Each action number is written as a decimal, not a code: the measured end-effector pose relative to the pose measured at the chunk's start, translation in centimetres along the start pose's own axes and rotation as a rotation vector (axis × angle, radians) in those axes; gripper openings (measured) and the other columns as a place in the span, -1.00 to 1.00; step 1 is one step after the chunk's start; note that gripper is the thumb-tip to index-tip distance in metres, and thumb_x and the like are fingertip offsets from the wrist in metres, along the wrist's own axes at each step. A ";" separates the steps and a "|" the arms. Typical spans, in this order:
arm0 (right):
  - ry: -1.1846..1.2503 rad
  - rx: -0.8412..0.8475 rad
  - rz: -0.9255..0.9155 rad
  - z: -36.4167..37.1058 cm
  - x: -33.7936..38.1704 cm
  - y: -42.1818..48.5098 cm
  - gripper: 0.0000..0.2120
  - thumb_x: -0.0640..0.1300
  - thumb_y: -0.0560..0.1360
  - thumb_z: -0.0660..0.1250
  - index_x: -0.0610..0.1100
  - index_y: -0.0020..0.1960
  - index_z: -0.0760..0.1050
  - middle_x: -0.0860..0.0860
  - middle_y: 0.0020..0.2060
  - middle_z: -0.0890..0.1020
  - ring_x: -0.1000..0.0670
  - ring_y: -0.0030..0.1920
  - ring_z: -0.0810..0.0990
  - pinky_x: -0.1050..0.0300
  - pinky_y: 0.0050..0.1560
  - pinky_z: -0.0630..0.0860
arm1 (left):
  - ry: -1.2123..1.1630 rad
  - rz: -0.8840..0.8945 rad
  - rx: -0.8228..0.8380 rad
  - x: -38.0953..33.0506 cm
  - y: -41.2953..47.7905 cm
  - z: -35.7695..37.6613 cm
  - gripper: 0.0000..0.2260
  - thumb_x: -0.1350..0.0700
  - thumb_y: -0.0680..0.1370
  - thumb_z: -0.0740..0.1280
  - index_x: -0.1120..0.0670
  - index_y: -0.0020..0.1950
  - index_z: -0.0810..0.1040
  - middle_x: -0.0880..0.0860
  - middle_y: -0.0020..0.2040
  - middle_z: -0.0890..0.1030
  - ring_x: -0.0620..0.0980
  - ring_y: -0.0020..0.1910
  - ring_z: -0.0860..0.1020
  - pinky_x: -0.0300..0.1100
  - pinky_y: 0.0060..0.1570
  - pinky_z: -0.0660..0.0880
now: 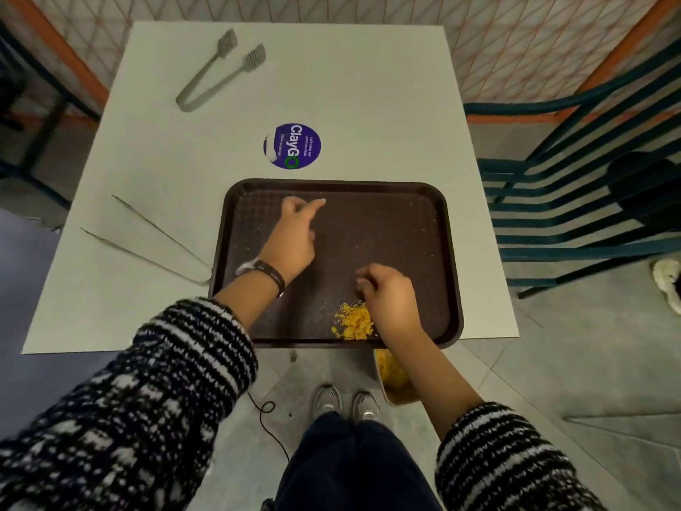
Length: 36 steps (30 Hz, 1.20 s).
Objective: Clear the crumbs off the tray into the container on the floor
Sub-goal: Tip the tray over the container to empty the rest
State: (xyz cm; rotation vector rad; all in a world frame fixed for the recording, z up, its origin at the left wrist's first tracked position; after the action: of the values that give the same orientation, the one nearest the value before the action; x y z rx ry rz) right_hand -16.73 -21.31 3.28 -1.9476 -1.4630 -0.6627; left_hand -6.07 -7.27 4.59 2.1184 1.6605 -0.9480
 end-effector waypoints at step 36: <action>0.600 0.180 0.639 -5.7 -24.4 -33.9 -0.72 -0.04 0.63 0.05 -0.14 0.20 0.42 -0.08 0.09 0.58 -0.04 0.09 0.57 0.04 0.13 0.51 | -0.125 -0.493 -0.326 1.7 -40.7 12.0 -0.88 0.18 0.59 0.17 0.22 0.03 0.41 0.13 -0.15 0.49 0.15 -0.16 0.49 -0.10 -0.16 0.33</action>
State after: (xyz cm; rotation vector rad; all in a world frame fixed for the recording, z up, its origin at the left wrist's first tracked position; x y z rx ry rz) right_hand -56.01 -34.53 -4.14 -1.7191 -0.4789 -0.6954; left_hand -47.96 -1.10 1.39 1.4404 2.1466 -0.8385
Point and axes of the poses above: each hand's wrist, its own y-axis towards the middle knuckle, its own z-axis out of the palm, x = y × z, the point moved 8 cm from there along y, towards the middle knuckle
